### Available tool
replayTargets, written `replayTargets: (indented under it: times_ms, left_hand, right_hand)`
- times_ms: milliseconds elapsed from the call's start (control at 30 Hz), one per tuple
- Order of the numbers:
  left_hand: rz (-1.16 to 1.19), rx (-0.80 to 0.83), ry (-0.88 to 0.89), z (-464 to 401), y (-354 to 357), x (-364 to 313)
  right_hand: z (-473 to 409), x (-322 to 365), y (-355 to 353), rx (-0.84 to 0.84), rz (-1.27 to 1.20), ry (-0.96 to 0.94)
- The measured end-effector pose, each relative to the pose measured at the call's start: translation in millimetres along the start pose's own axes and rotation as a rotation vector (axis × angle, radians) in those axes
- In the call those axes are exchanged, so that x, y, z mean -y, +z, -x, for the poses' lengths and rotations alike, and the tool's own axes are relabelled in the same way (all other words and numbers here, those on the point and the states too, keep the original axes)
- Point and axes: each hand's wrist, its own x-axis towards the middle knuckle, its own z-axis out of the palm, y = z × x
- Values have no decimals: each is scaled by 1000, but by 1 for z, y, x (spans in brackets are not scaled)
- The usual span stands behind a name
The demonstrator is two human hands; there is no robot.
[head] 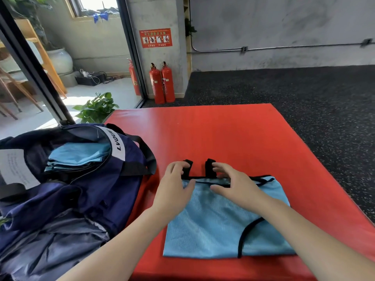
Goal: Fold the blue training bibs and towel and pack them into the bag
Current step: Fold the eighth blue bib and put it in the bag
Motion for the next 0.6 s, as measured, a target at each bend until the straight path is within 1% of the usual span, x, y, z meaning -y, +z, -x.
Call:
replayTargets:
  times_ms: [67,133,200,267,400,600]
  left_hand:
    - [-152,41,76,-5,3,10]
    - [-254,73,105,-10,4,16]
    - [-311,86,115,-16,4,20]
    - [-300,77,101,-21,3,22]
    - [-246,70,61,-30,1,25]
    - [-262,37,6,-32,3,25]
  right_hand:
    - [-2,-8,-5,24,102,-10]
    - [-4,-16,-12,19,239,-41]
    - [-7,-27,-20,6,389,-63]
    - [-8,-37,-31,2,478,-54]
    - [-7,-51,-52,-10,476,-39]
    - [-4,-62,-64,-66,437,25]
